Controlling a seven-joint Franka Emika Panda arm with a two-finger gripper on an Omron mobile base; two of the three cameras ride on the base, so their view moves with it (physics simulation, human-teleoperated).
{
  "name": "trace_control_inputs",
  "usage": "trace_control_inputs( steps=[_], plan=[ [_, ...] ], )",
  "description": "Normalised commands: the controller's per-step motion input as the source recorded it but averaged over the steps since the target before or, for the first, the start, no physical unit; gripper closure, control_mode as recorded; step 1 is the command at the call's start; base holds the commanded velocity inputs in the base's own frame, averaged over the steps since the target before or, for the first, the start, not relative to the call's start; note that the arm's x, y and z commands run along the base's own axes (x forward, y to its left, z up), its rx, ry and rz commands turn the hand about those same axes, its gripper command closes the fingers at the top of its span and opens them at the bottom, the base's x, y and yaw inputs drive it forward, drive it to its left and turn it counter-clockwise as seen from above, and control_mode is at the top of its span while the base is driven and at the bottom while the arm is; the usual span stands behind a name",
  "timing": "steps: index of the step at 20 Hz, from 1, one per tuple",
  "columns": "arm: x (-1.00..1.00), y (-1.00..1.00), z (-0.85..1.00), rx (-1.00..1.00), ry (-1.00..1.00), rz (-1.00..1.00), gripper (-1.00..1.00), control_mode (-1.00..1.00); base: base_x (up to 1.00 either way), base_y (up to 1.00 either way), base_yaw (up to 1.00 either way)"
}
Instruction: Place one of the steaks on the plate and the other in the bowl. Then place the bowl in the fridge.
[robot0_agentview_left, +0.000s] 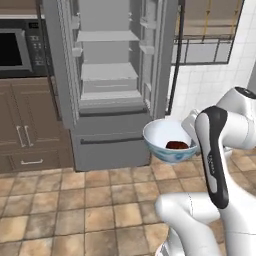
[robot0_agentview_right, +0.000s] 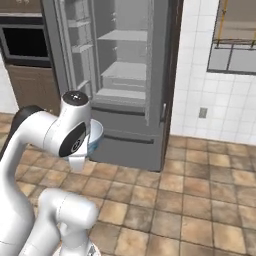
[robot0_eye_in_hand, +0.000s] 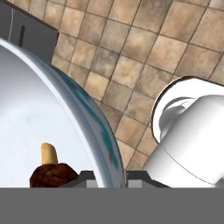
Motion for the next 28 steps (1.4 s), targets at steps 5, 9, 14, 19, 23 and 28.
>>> trace_control_inputs(
  steps=[5, 9, 14, 19, 23, 28],
  plan=[
    [0.00, 0.00, 0.00, 0.00, 0.00, 0.00, 1.00, 1.00, 1.00, 0.29, -0.03],
    [0.00, 0.00, 0.00, 0.00, 0.00, 0.00, 1.00, 1.00, 0.99, 0.73, -0.11],
    [0.00, 0.00, 0.00, 0.00, 0.00, 0.00, 1.00, 1.00, 0.65, 0.59, -0.17],
    [0.00, 0.00, 0.00, 0.00, 0.00, 0.00, 1.00, 1.00, 0.25, -0.12, -0.28],
    [0.00, 0.00, 0.00, 0.00, 0.00, 0.00, 1.00, 1.00, 0.34, 0.15, -0.25],
    [0.00, 0.00, 0.00, 0.00, 0.00, 0.00, 1.00, 1.00, 0.82, 0.40, -0.13]
  ],
)
